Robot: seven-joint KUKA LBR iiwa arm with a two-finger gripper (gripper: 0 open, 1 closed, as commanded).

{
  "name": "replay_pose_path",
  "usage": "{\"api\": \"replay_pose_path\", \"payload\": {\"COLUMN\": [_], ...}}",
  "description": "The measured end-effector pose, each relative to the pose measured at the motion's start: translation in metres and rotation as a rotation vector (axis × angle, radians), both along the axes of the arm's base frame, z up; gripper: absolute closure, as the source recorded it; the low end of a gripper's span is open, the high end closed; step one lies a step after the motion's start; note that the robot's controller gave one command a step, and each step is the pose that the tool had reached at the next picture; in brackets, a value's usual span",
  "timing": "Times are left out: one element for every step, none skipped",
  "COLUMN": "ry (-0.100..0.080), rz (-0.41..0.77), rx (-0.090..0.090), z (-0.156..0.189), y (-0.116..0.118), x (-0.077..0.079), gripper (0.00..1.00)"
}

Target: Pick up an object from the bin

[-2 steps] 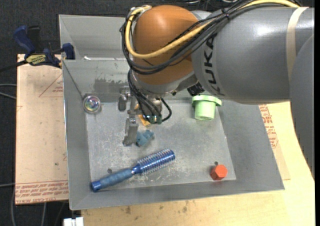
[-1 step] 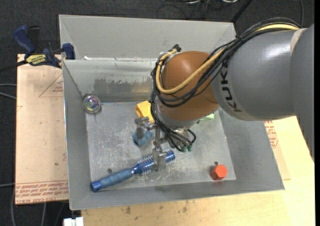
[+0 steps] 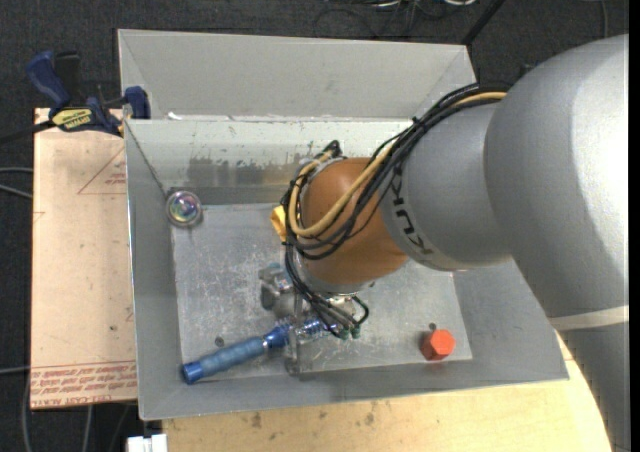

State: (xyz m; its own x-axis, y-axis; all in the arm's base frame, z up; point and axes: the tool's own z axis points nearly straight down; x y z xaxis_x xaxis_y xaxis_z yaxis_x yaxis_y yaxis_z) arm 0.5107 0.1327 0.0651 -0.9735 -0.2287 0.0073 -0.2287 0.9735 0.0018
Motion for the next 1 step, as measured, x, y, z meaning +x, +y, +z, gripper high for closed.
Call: {"api": "replay_pose_path", "payload": {"ry": [-0.010], "rz": [0.226], "rx": [0.003], "z": [0.0050], "y": [0.0014], "x": [-0.0088], "gripper": [0.00]}}
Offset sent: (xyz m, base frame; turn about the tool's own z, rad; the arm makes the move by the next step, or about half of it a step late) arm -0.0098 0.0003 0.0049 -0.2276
